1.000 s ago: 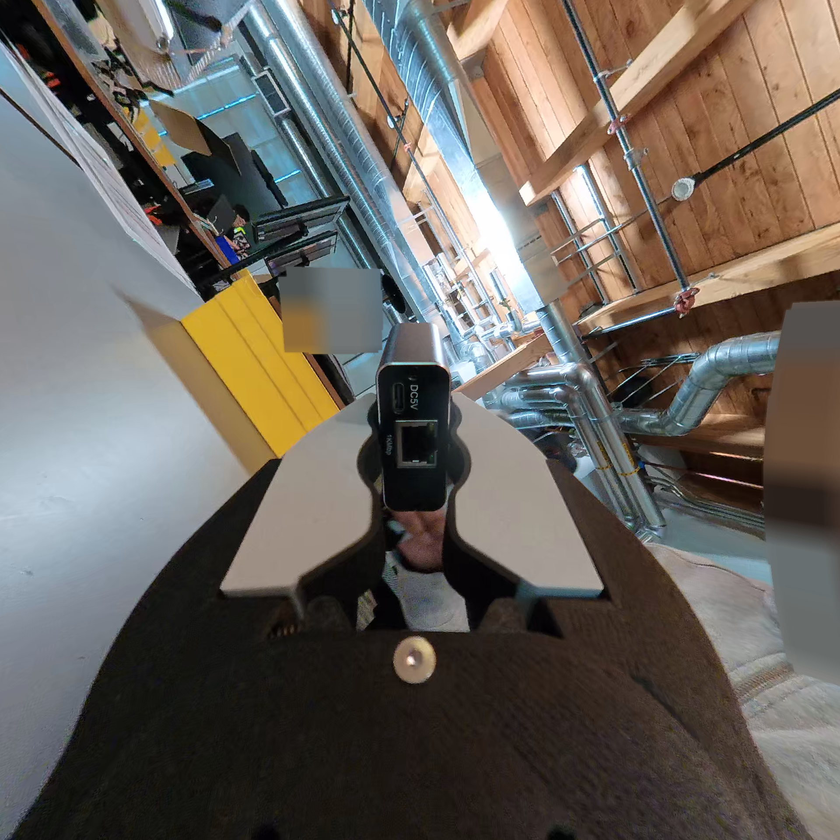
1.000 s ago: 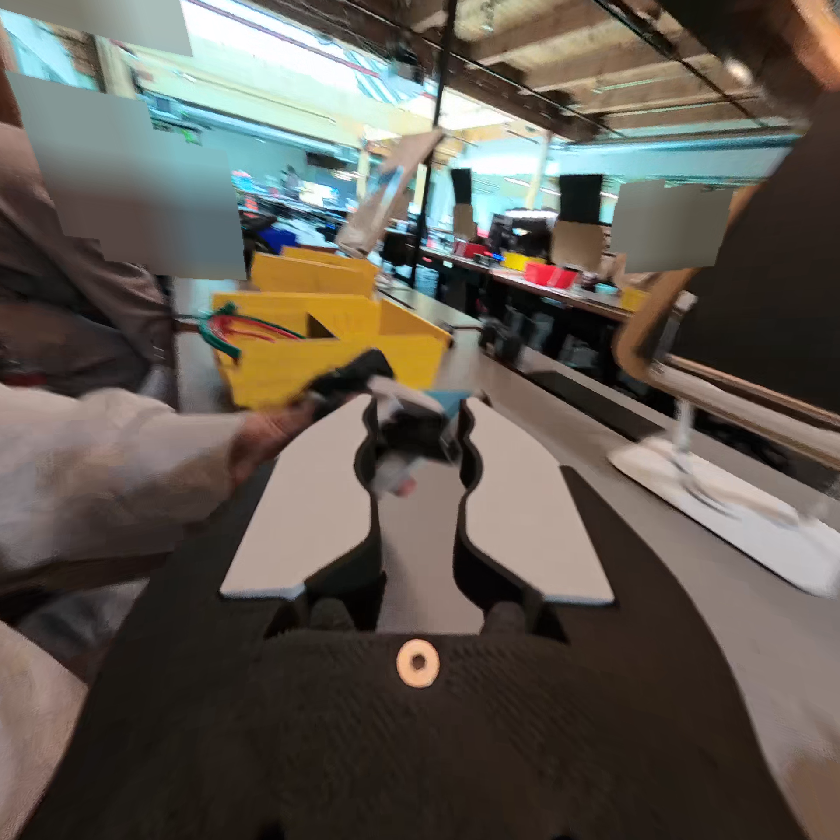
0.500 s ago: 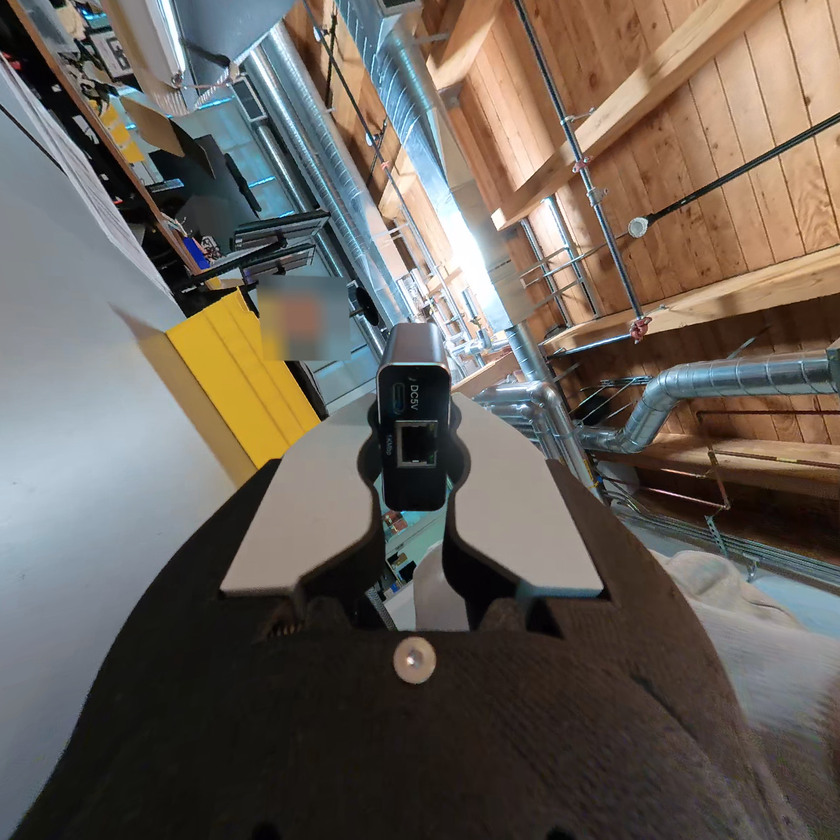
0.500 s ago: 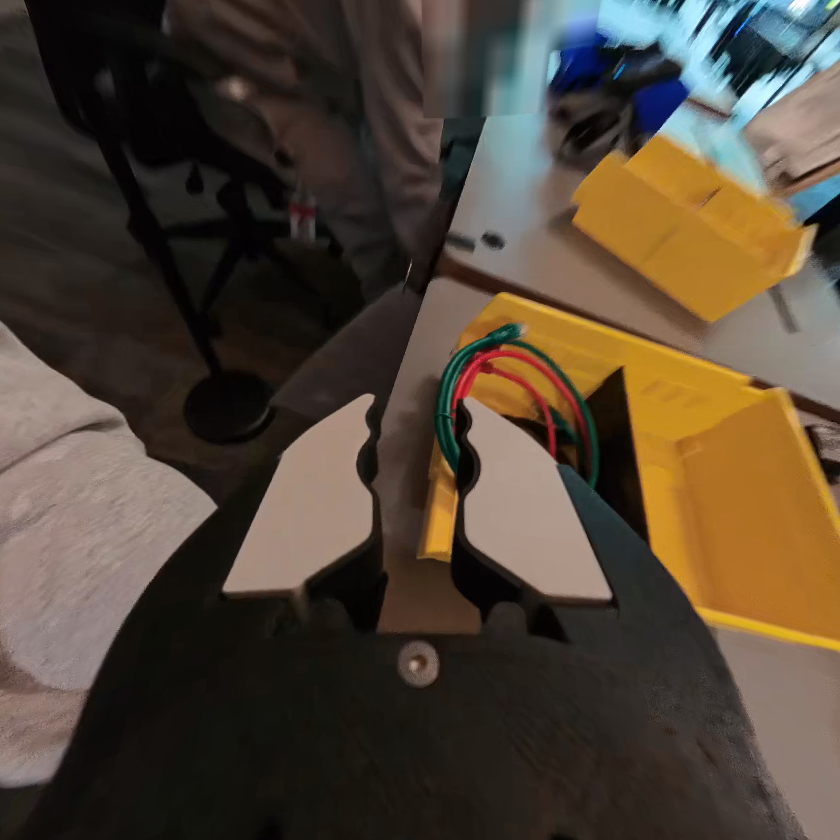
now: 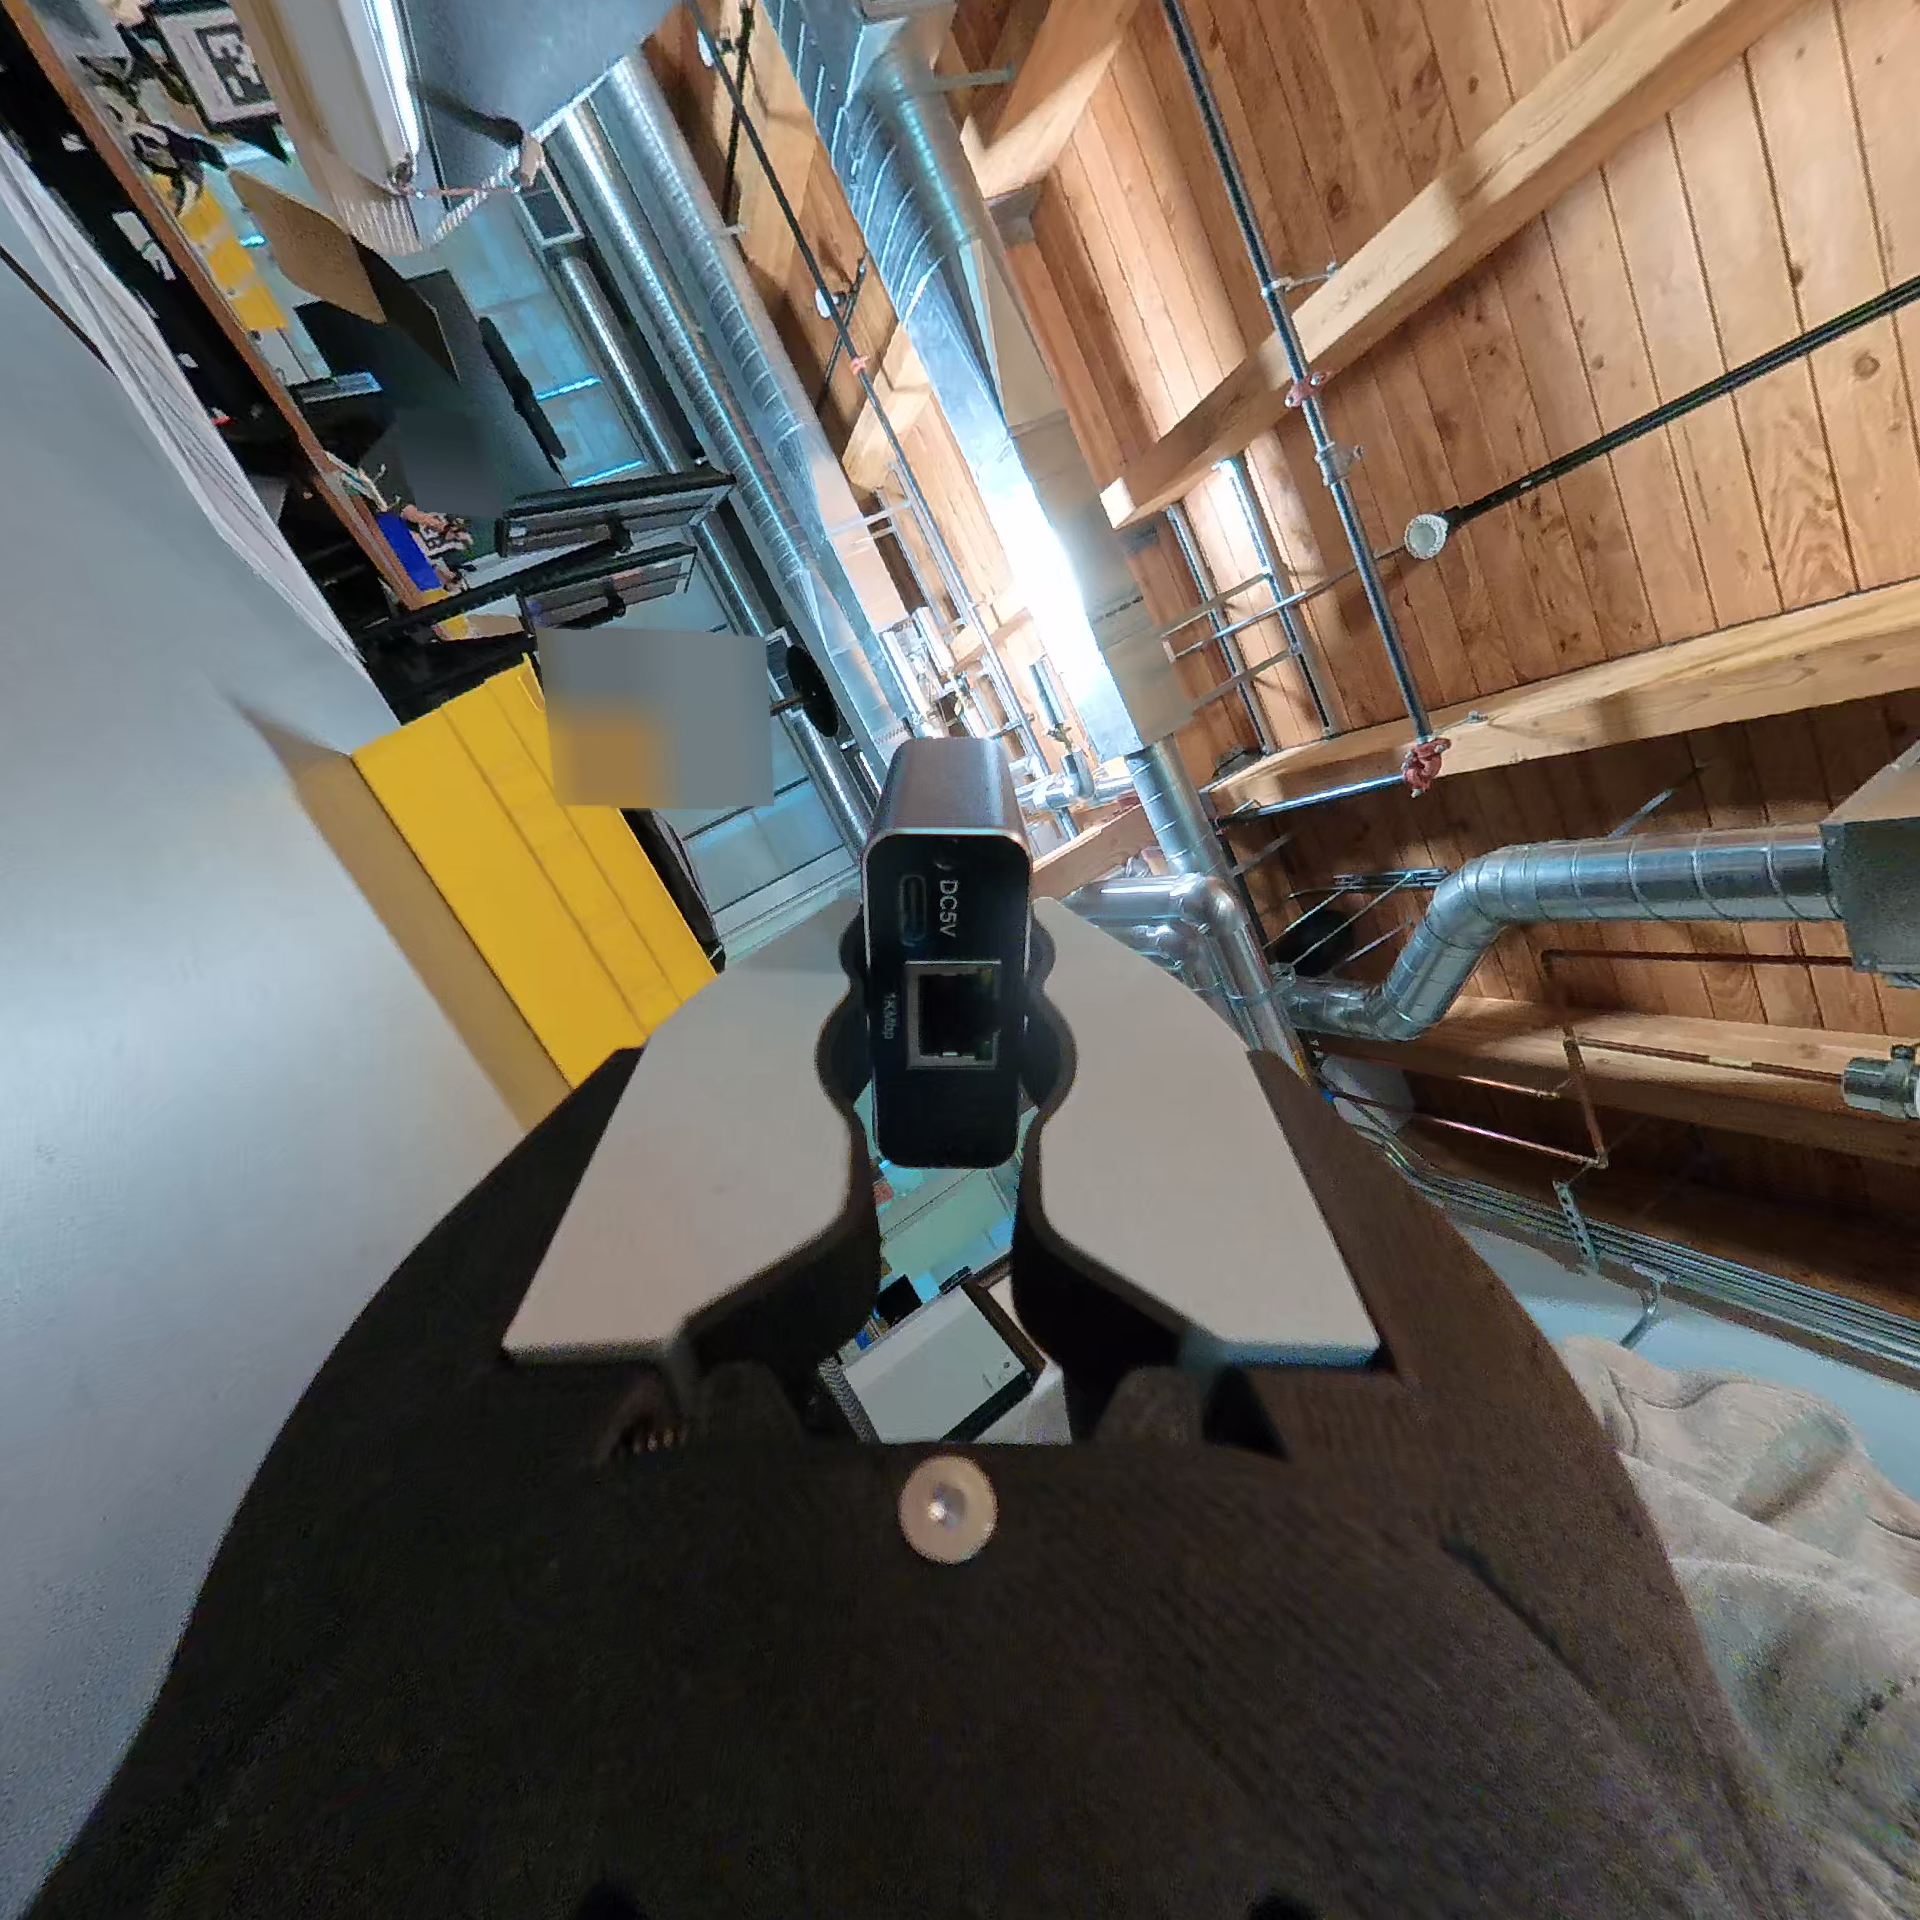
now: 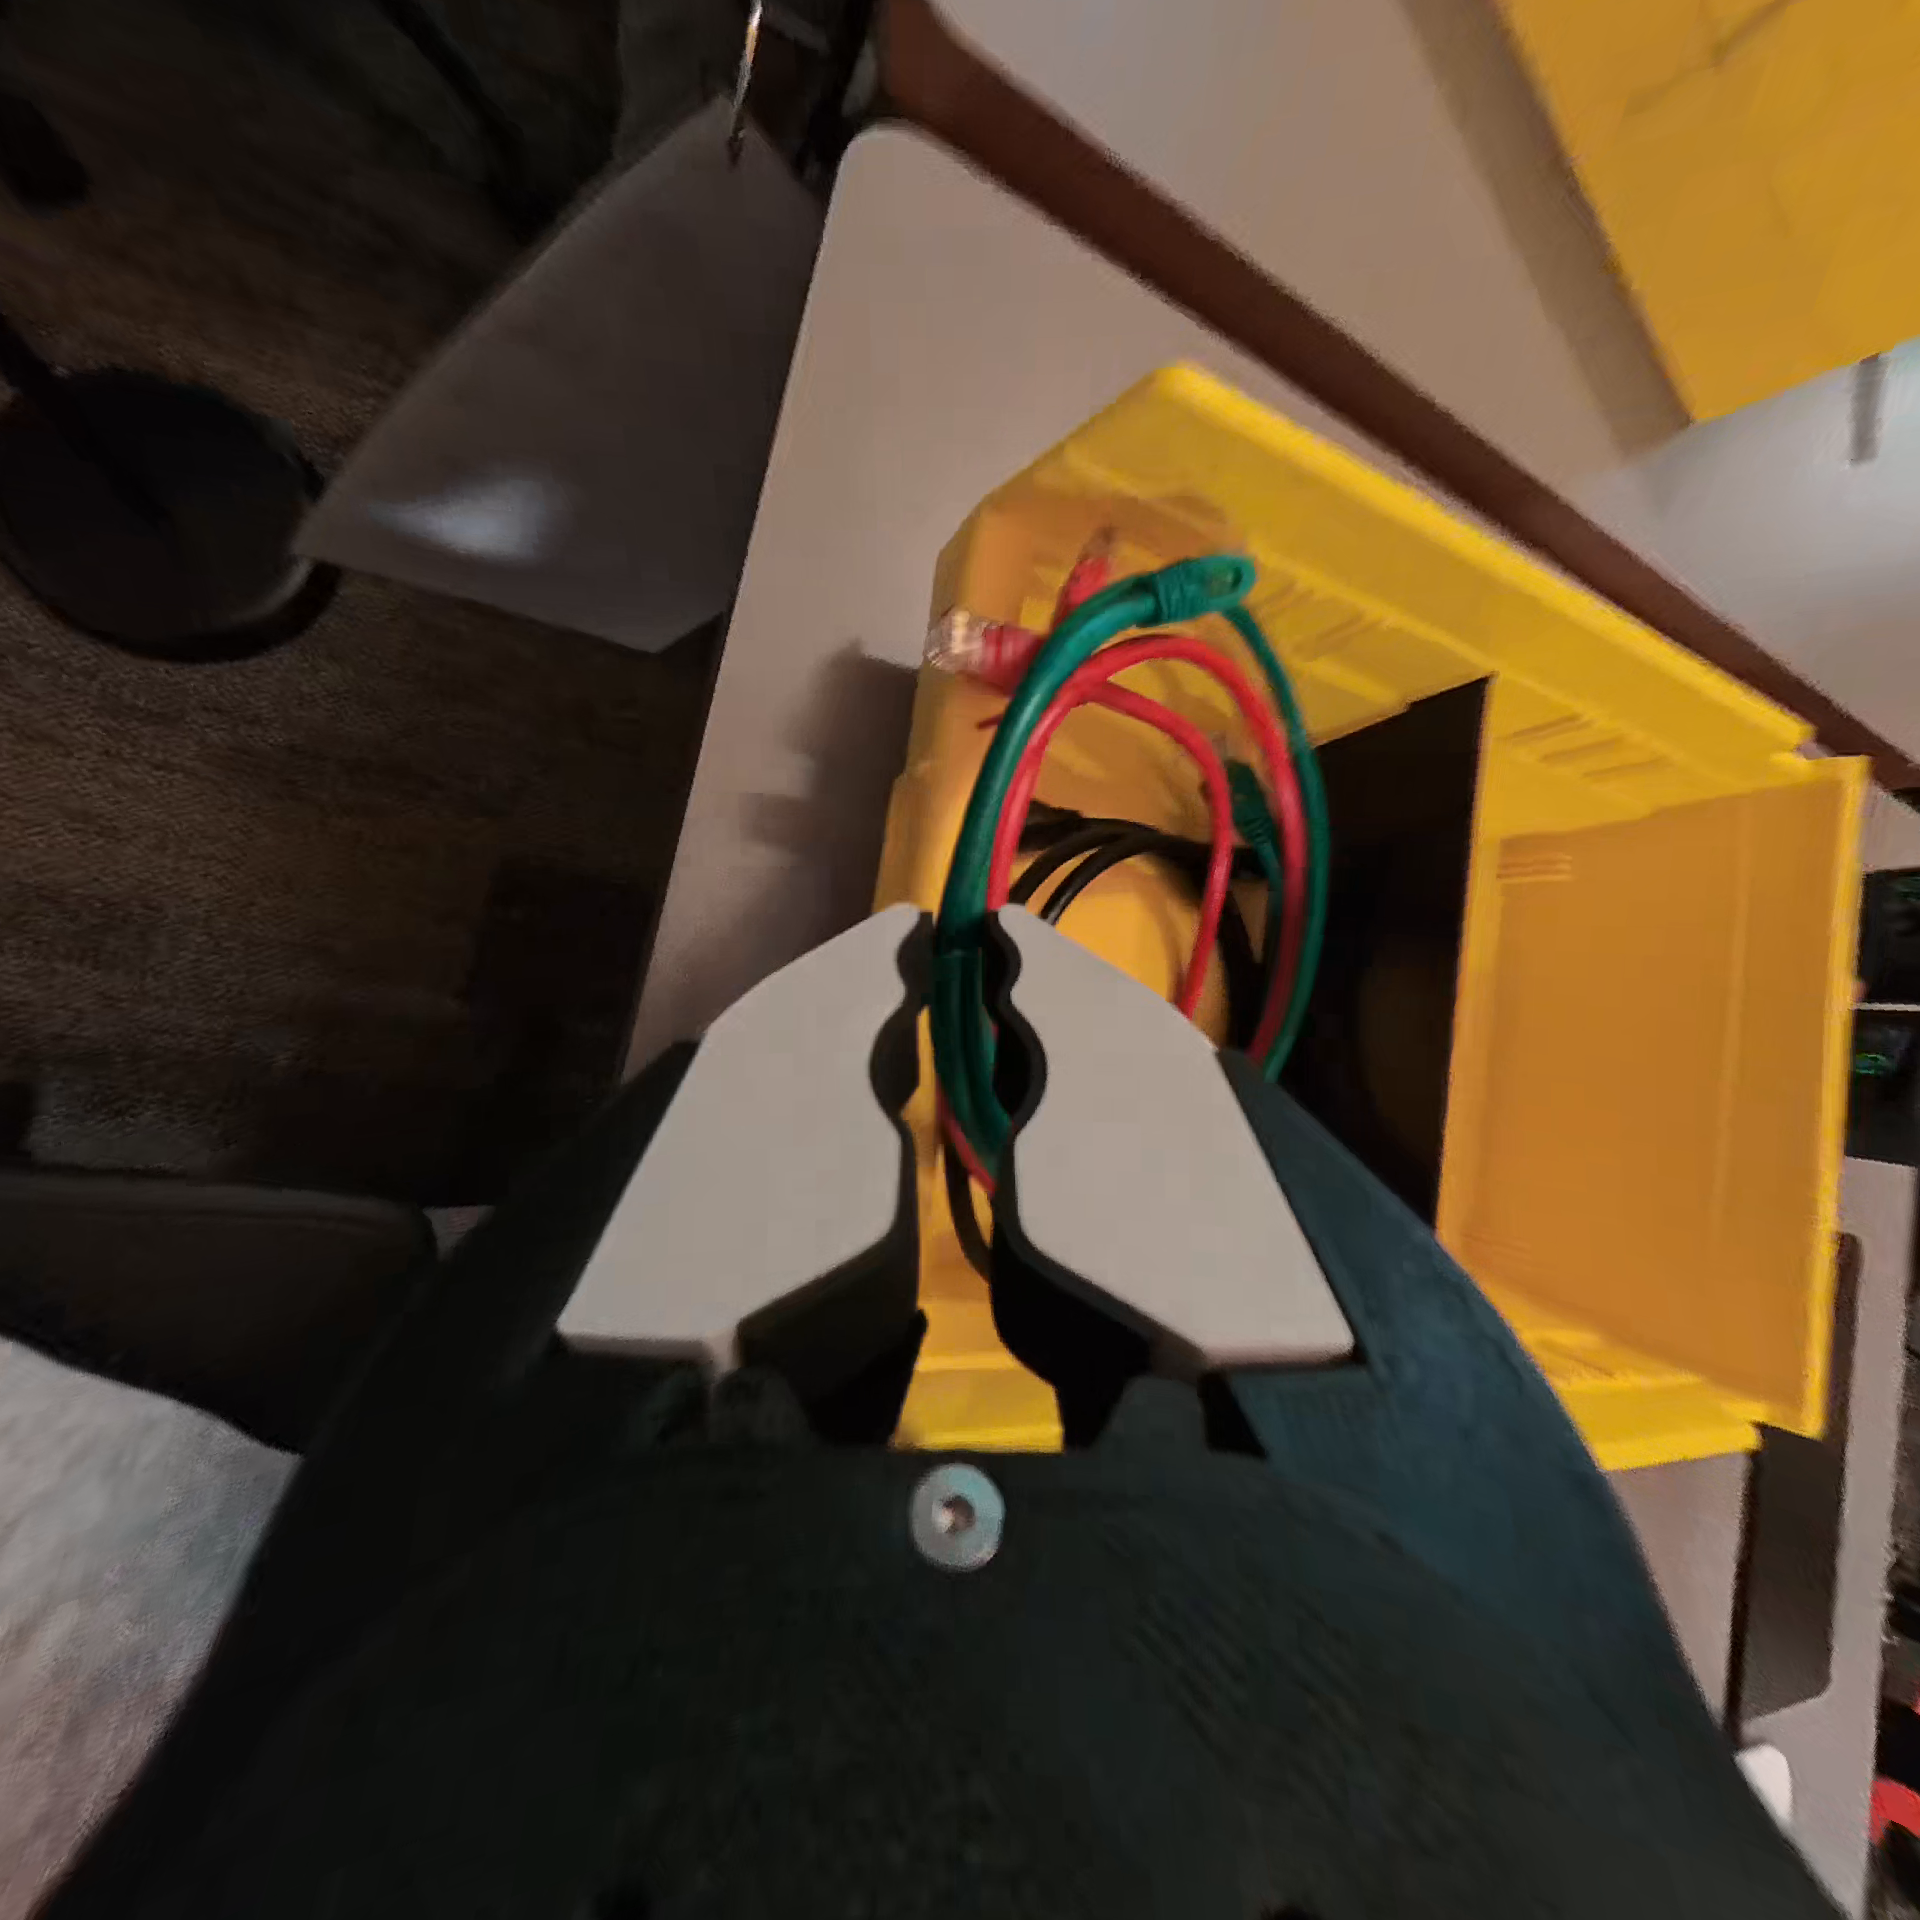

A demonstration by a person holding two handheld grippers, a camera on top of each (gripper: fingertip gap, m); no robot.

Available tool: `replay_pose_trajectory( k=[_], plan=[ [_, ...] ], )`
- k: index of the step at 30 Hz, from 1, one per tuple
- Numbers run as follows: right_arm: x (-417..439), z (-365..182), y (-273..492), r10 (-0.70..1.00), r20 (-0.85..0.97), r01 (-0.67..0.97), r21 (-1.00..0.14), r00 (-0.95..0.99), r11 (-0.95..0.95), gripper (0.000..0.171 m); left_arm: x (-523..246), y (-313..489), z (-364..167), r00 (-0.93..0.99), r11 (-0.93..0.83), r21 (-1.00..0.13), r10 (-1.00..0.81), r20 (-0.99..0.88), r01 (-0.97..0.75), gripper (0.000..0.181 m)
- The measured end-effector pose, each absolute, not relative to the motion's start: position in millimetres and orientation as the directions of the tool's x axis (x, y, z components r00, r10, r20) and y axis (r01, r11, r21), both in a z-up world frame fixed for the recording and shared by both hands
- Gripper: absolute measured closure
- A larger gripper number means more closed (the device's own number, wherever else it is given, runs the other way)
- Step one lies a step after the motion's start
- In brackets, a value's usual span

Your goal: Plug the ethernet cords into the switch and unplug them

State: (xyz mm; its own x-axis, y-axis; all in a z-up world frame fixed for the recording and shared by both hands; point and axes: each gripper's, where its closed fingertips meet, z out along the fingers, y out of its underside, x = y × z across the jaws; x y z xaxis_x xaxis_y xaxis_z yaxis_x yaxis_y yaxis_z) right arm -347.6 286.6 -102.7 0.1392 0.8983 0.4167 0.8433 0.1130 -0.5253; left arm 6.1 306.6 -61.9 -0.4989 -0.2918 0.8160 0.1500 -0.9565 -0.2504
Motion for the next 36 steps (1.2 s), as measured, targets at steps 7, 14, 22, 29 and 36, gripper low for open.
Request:
replay_pose_trajectory(
  k=[7, 14, 22, 29, 36],
  plan=[
    [-331.6, -5.8, 324.0, 0.783, 0.494, 0.657, -0.739, 0.377, 0.15, 0.166, 5.6, 309.1, -61.5, -0.474, -0.944, -0.285, -0.33, 0.816, 0.168, 0.158],
    [-241.5, 130.7, 354.9, 0.663, 0.324, 0.245, -0.946, 0.674, 0.214, 0.165, 4.4, 313.1, -61.9, -0.48, -0.948, -0.267, -0.319, 0.818, 0.175, 0.158],
    [-85.2, 189.0, 340.7, 0.38, 0.394, 0.26, -0.897, 0.837, 0.359, 0.166, 5.6, 313.9, -63.3, -0.481, -0.952, -0.252, -0.305, 0.822, 0.173, 0.158],
    [23.1, 122.4, 303.5, 0.123, 0.619, 0.587, -0.78, 0.776, 0.217, 0.166, 9.9, 310.3, -67.2, -0.469, -0.953, -0.256, -0.301, 0.83, 0.16, 0.158],
    [82.3, 79.8, 256.1, 0.011, 0.728, 0.718, -0.678, 0.686, 0.158, 0.166, 8.8, 315.3, -73.3, -0.429, -0.946, -0.255, -0.317, 0.846, 0.198, 0.158]
  ],
)
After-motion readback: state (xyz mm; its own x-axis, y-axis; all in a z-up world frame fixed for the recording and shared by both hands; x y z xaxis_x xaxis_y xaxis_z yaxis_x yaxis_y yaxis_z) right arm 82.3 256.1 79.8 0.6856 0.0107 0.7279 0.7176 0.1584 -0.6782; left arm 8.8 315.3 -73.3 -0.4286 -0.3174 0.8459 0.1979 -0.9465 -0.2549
